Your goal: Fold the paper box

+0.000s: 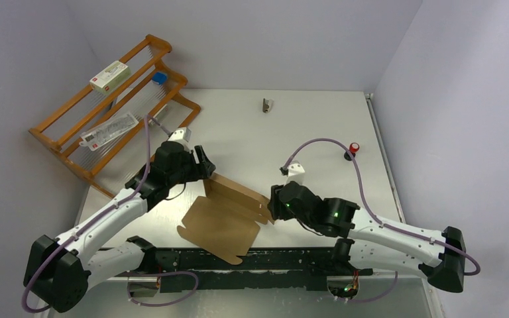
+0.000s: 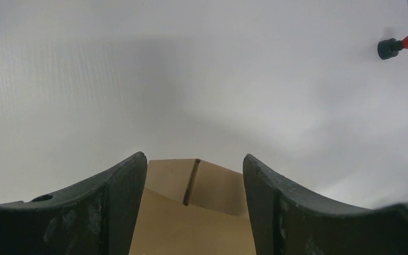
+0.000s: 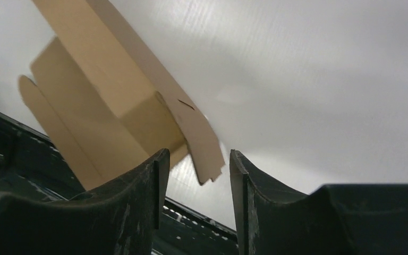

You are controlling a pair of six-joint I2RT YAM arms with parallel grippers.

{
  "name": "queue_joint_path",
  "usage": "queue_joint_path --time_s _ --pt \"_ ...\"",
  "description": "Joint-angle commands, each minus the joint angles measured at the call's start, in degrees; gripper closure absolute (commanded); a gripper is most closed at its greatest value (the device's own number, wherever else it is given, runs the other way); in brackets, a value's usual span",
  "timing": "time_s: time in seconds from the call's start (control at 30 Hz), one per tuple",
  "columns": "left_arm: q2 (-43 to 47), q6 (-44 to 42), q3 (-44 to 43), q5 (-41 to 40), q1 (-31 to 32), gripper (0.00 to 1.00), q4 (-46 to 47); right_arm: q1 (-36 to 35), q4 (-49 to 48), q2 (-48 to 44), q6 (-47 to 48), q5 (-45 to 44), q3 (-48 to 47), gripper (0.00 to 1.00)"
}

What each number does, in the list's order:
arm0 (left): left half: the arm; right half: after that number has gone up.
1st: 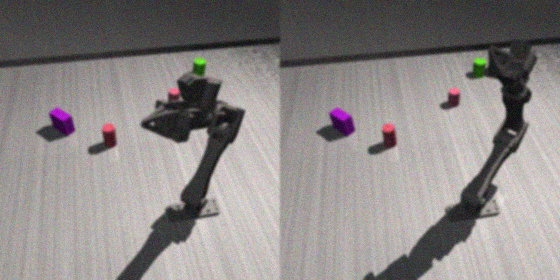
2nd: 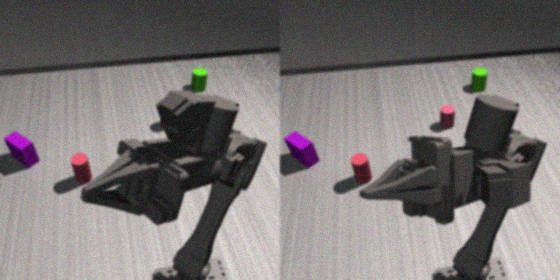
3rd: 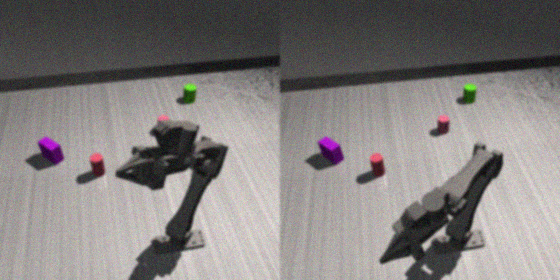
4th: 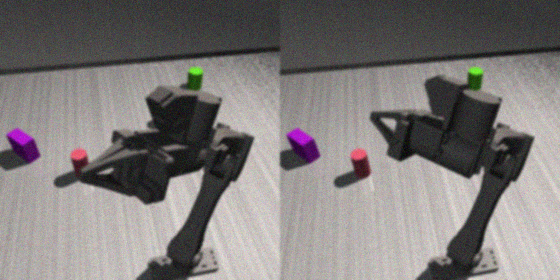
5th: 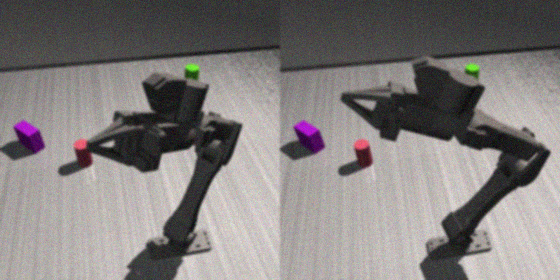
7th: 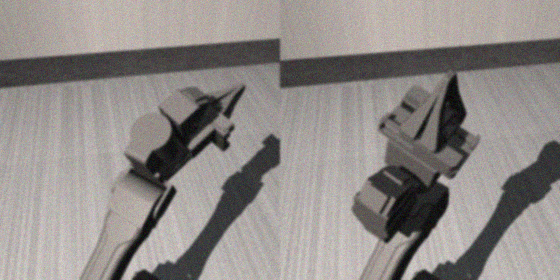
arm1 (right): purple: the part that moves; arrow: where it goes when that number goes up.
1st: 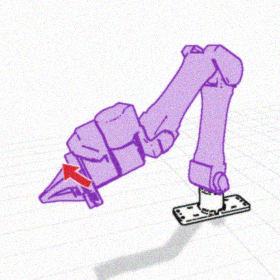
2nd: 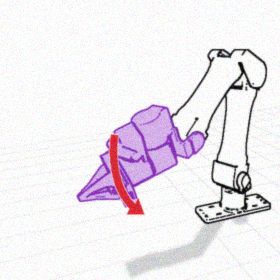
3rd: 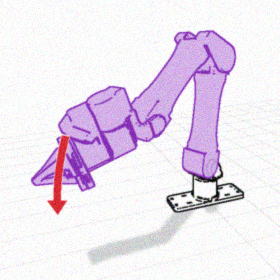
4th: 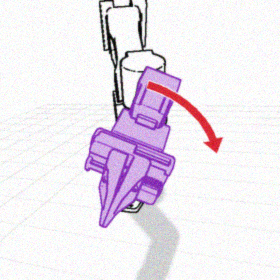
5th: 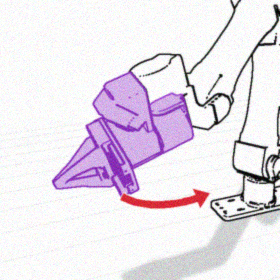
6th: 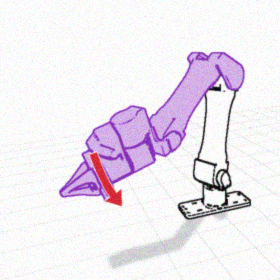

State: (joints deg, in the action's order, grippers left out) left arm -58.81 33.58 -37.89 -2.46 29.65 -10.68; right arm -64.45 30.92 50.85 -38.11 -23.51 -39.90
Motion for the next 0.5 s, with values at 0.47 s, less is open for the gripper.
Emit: queue_joint_path --time_s 0.47 --pt "0.0 -1.9 -3.9 -0.1 -6.1 0.27 -1.5 11.7 -32.4 9.3 33.6 7.9 5.7 0.88"
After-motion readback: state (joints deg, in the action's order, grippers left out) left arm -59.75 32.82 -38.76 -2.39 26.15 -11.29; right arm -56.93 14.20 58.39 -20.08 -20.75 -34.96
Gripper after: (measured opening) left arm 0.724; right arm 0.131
